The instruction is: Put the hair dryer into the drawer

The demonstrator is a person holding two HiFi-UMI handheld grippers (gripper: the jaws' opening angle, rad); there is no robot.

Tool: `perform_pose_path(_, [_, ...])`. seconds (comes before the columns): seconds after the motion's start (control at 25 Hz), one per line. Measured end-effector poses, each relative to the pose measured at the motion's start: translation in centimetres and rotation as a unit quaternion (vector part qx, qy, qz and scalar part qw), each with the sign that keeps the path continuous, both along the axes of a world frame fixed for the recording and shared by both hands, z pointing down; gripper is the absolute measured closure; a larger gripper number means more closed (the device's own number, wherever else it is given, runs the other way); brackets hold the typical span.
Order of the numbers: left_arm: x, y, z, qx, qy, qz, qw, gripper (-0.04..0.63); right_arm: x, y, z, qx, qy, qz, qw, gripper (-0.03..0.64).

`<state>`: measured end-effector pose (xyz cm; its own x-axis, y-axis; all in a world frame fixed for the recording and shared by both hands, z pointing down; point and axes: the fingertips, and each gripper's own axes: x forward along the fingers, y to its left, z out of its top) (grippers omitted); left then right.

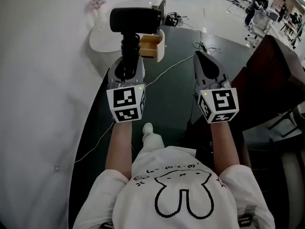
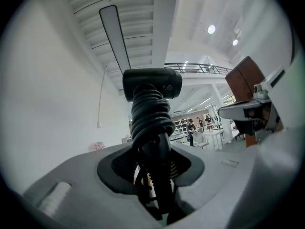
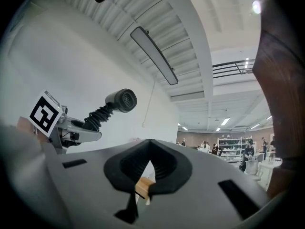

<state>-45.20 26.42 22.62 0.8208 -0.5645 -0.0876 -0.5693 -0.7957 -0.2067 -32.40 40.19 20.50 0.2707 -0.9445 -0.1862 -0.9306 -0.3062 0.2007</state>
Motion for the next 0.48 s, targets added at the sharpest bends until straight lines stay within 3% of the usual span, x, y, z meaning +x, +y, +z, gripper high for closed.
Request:
perform_pose_path(0.28, [1.4,-3.1,0.6,0.008,-0.018,0.009,0.9998,0.445,1.5,-4.3,0.7,0.002,-0.02,-0.001,1.0,0.617])
perform_pose_path(0.48, [3.0,-8.2,0.8,0.005,-0.02,0.01,0.9997,0.445,3.3,-9.7,1.1,-0.008,-0.02,0.001,1.0,0.617])
